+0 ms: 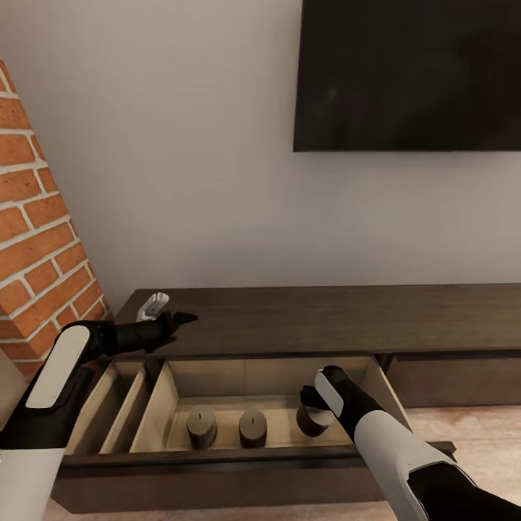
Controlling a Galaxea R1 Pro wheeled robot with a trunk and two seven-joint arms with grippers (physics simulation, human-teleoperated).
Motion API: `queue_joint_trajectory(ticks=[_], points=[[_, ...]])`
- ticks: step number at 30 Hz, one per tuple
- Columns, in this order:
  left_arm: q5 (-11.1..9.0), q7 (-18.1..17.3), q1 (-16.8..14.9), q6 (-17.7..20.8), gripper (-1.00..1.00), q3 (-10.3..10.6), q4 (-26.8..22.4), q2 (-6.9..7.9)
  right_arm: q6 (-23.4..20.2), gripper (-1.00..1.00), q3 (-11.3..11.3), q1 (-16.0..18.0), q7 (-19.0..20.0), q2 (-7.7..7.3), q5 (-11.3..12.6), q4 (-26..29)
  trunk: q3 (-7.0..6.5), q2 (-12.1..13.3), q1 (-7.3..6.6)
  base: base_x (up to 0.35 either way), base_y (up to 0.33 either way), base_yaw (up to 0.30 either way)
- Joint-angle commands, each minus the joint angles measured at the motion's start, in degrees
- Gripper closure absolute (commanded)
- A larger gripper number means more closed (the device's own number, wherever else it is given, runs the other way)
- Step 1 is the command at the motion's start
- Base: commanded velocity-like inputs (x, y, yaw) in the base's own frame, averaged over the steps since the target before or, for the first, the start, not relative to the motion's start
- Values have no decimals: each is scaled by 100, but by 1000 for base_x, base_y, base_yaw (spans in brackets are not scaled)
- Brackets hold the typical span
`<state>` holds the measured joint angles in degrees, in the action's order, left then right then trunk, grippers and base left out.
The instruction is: Place each of the two pumpkins and all three candles from the living room inside a cabinet in the living room (use any cabinet), then make sure every cabinet is closed, and position the cauldron so it is next to a table in the living room.
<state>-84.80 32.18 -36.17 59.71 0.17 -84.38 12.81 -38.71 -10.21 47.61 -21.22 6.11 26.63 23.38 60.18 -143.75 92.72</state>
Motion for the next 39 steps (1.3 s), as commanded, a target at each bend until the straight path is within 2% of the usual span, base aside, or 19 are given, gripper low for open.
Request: queue_joint_trajectory(ticks=[1, 4, 8, 10, 13, 21, 31, 36, 39], points=[[-58, 60, -4, 9, -100, 16, -4, 2, -16, 100, -43, 3, -49, -4, 62, 8, 6, -2, -1, 9, -9, 0], [-59, 60, -4, 13, -100, 76, -5, -7, -14, 100, -42, 3, -49, -3, 62, 8, 6, -2, -1, 4, -4, 0], [-58, 59, -4, -15, -100, 299, -6, -47, -13, 100, -44, 3, -50, -6, 62, 8, 6, -2, -1, 0, 0, 0], [-59, 60, -4, -19, -100, 331, -7, -50, -13, 100, -43, 3, -49, -10, 62, 8, 28, -4, 2, 0, 0, 0], [-62, 60, -8, -18, -100, 341, -8, -39, -13, 100, -42, 3, -49, -13, 62, 8, 94, -8, 9, 0, 0, 0], [-61, 67, -10, -13, -100, 366, -8, -41, -13, 100, -42, 3, -49, -13, 62, 8, 94, -8, 9, 1, 0, 0], [-54, 66, -9, -6, -100, 366, -8, -45, -13, 100, -42, 3, -49, -13, 62, 8, 94, -8, 9, 151, 0, 0], [-58, 64, -11, -10, -100, 369, -8, -57, -13, 100, -42, 3, -49, -13, 62, 8, 205, -14, 22, 4, 0, 0], [-58, 61, -10, -12, -100, 370, -8, -59, -13, 100, -42, 3, -50, -13, 62, 8, 227, -16, 25, 0, 0, 0]])
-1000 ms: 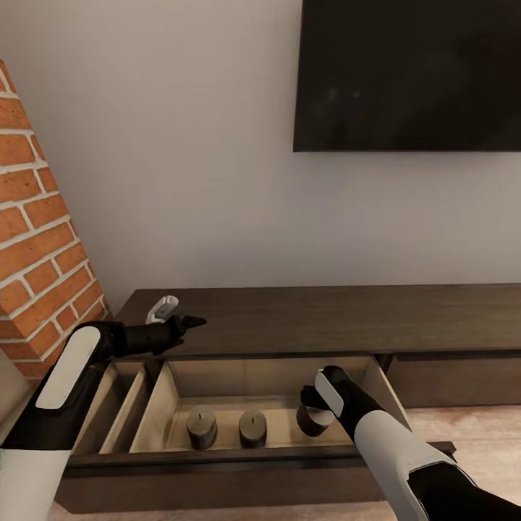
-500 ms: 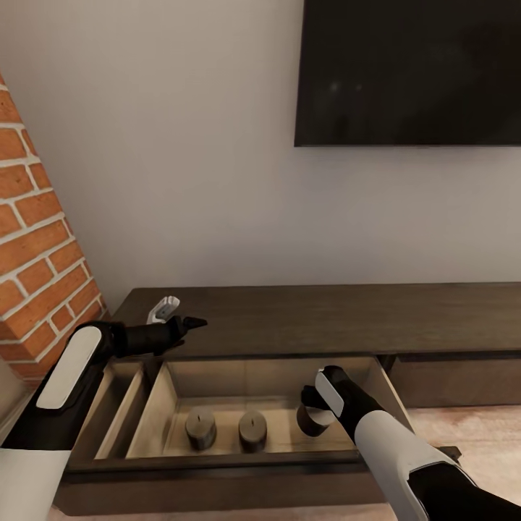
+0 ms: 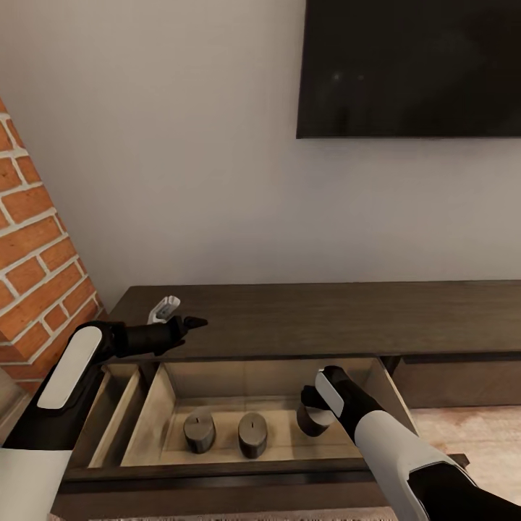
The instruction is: Place each of the two pumpkins and all three candles from the living room inside a cabinet in the living room (use any cabinet), then make sure every cabinet is closed, and position the cauldron so it is next to a table in the living room.
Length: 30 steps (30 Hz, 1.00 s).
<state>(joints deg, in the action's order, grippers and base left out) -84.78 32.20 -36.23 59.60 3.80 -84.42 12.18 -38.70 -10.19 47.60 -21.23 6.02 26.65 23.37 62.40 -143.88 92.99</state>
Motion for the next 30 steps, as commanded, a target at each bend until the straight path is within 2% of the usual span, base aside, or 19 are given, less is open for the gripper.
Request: queue_joint_trajectory(ticks=[1, 9, 16, 17, 25, 30], points=[[-62, 59, -3, -1, -100, 7, -5, 2, -15, 100, -44, 4, -49, -4, 60, 9, 28, -4, 1, 0, 0, 0], [-63, 59, -5, -1, -100, 15, -5, -4, -15, 100, -44, 4, -49, -4, 60, 9, 139, -11, 14, 0, 0, 0], [-65, 59, -3, -1, -100, 15, -5, -5, -23, 100, -44, 4, -48, -4, 61, 9, 139, -11, 14, 0, 0, 0], [-64, 59, -3, -1, -100, 15, -5, -3, -24, -100, -44, 4, -50, -4, 60, 9, 139, -11, 14, 0, 0, 0], [-57, 67, -6, -1, -100, 16, -5, 6, -24, -100, -45, 4, -48, -4, 60, 9, 139, -11, 14, 0, 0, 0], [-57, 74, -3, -3, -100, 23, 2, -1, -24, -100, -44, 4, -48, -4, 60, 9, 28, -4, 1, 0, 0, 0]])
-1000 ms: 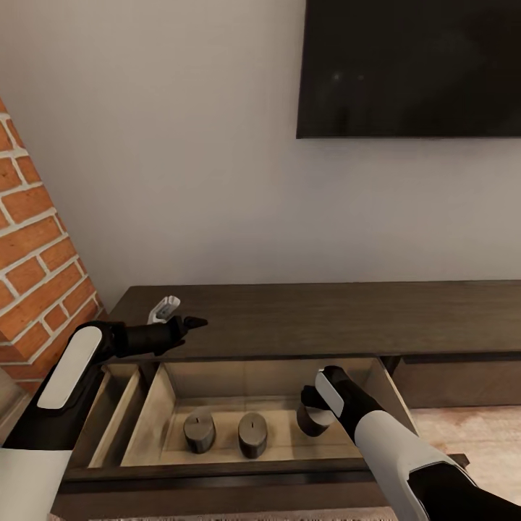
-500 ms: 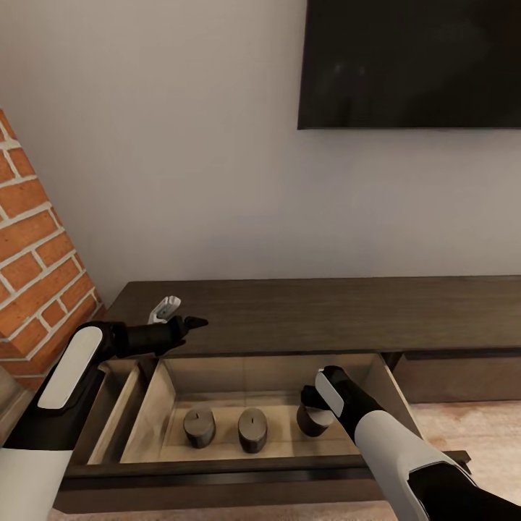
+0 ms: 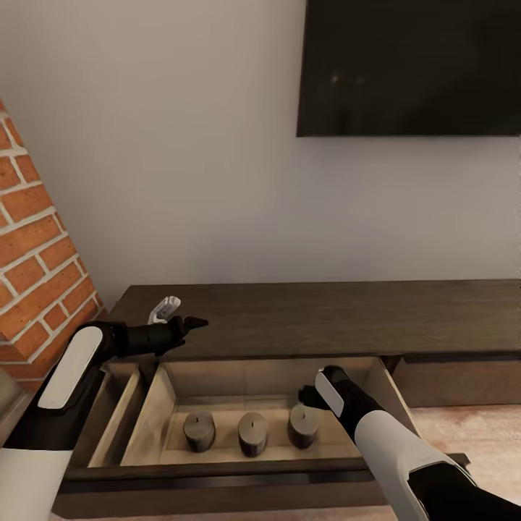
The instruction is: Place each of the two pumpkins and all three candles from the living room inside a cabinet in the living room (use any cabinet), then make sure every cabinet is closed, and position the cauldron so it is next to a table in the living room.
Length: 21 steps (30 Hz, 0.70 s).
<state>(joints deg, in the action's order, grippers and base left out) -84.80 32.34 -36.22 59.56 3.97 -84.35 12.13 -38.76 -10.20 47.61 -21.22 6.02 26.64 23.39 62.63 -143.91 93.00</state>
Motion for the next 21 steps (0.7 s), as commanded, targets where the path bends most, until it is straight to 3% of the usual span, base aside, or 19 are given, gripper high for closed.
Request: queue_joint_trajectory(ticks=[1, 4, 11, 14, 17, 19, 21], points=[[-54, 62, -5, 0, -100, 7, -4, 2, -18, -100, -43, 2, -49, -5, 61, 8, -17, 0, -3, 0, 0, 0], [-43, 86, -5, -5, -100, 100, 5, 0, -18, -100, -43, 2, -49, -5, 61, 8, -84, 4, -11, 0, 0, 0], [28, 215, -6, -69, -100, 812, 83, 0, -44, -100, -51, 2, -32, -5, 53, 15, -239, 13, -29, 0, 0, 0], [32, 334, -6, -80, -100, 871, 109, -6, -59, -100, -52, 2, -14, -5, 52, 20, -305, 17, -37, 0, 0, 0], [29, 773, -7, -142, -100, 923, 142, -184, -73, -100, -52, 2, 6, -11, 55, 25, -372, 21, -45, 0, 0, 0], [28, 1396, -1, -210, -100, 935, 313, -446, -91, -100, -52, 2, 15, -18, 59, 25, -416, 24, -50, 0, 0, 0], [31, 1755, 0, -258, -100, 935, 448, -577, -100, -100, -52, -2, 18, -20, 68, 25, -460, 26, -55, -16, 0, 0]])
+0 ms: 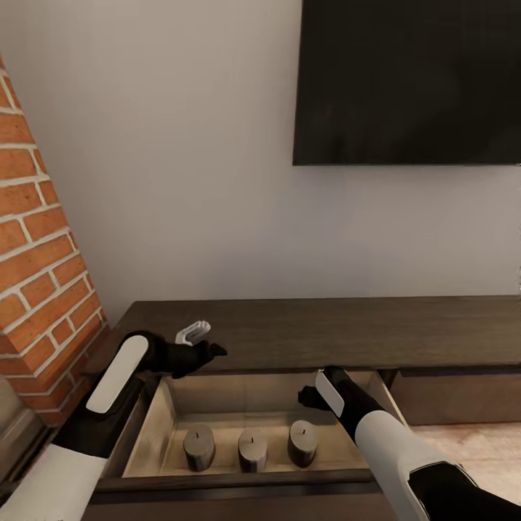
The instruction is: Place each of the two pumpkins and all three candles from the living room inside a cabinet in the living room (use any cabinet), then make sure every cabinet is closed, and position the cauldron so it is next to a table in the living room.
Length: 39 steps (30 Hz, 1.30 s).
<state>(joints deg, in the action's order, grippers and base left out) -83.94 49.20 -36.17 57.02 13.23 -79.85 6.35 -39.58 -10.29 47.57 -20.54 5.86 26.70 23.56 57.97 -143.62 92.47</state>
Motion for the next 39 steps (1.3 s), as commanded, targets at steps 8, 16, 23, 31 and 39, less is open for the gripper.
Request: queue_joint_trajectory(ticks=[8, 16, 23, 31, 39], points=[[-75, 394, -6, -359, -100, 21, 236, -119, -85, -100, -48, -14, -49, 10, 68, 25, -172, 8, -22, -120, 0, 0], [-54, 398, -7, -384, -100, 13, 250, -144, -67, -100, -48, -27, -55, 58, 55, 29, -349, 19, -43, -139, 0, 0], [-53, 398, -5, -386, -100, 13, 279, -147, -26, -100, -53, -45, -56, 48, 40, 36, -504, 29, -61, -10, 0, 0], [-2, 405, -5, -546, -100, 20, 338, -158, -19, -100, -52, -54, -56, 30, 37, 43, -678, 70, -97, -184, 0, 0], [597, 618, -10, -774, -100, 16, 604, -188, -17, -100, -52, -56, -49, 36, 37, 46, -822, 391, -273, -17, 0, 0]])
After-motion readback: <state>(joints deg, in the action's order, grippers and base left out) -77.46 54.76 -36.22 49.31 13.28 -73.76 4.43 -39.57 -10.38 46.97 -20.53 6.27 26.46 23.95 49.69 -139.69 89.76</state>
